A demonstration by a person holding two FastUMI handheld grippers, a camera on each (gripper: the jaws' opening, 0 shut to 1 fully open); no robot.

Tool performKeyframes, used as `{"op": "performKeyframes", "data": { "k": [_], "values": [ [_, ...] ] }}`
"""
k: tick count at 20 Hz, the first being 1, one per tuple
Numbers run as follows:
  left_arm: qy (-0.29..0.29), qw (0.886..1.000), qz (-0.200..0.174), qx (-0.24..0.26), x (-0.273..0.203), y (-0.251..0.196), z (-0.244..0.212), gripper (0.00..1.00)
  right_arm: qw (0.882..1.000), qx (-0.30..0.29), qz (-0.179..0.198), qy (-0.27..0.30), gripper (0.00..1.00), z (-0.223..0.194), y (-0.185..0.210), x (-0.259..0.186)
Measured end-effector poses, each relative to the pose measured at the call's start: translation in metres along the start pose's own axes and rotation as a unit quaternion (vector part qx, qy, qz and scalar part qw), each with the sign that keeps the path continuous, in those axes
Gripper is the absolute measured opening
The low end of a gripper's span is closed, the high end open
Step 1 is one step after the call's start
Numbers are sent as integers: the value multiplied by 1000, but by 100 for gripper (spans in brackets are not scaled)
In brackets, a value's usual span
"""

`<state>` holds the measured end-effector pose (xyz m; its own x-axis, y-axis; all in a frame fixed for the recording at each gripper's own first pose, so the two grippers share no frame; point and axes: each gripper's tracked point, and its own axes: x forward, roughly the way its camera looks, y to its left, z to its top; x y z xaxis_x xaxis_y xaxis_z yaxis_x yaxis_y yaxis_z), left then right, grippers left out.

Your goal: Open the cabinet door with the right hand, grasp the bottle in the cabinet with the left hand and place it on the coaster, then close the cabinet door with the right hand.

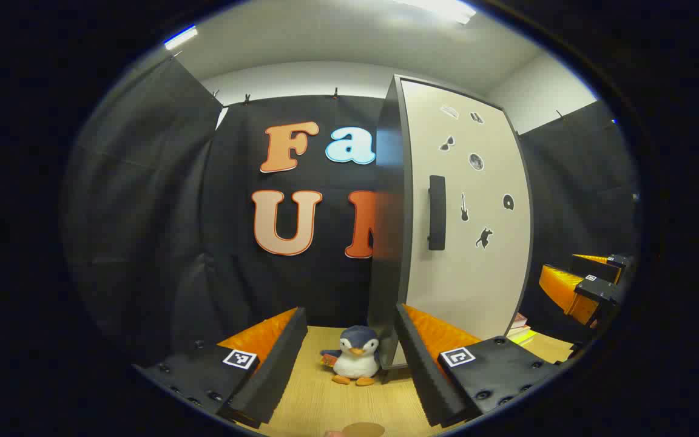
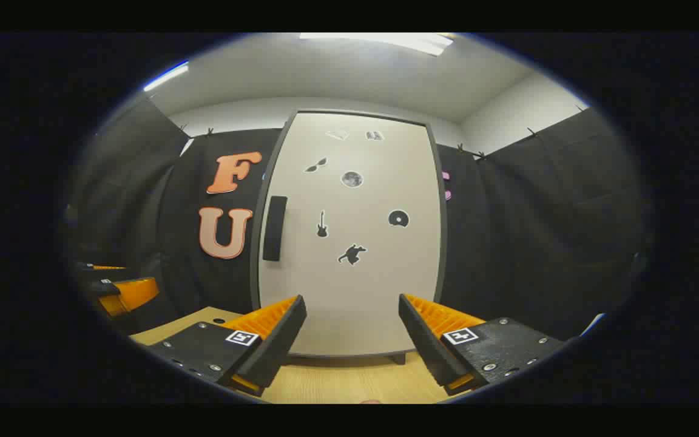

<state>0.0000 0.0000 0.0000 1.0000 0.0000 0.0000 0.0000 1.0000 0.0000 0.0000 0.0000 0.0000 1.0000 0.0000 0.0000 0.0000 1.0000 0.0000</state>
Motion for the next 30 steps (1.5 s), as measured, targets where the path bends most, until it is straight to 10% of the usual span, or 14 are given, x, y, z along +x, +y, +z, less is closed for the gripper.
{"op": "performKeyframes", "data": {
  "k": [12, 30],
  "values": [
    [4, 999, 39, -36, -3, 2, 9, 95, 998, -31, 49, -3, 93, -6, -11, 6],
    [2, 1000, 25, 14, 9, 54, 24, 94, 995, 1, 99, -21, 95, 31, 114, 82]
  ]
}}
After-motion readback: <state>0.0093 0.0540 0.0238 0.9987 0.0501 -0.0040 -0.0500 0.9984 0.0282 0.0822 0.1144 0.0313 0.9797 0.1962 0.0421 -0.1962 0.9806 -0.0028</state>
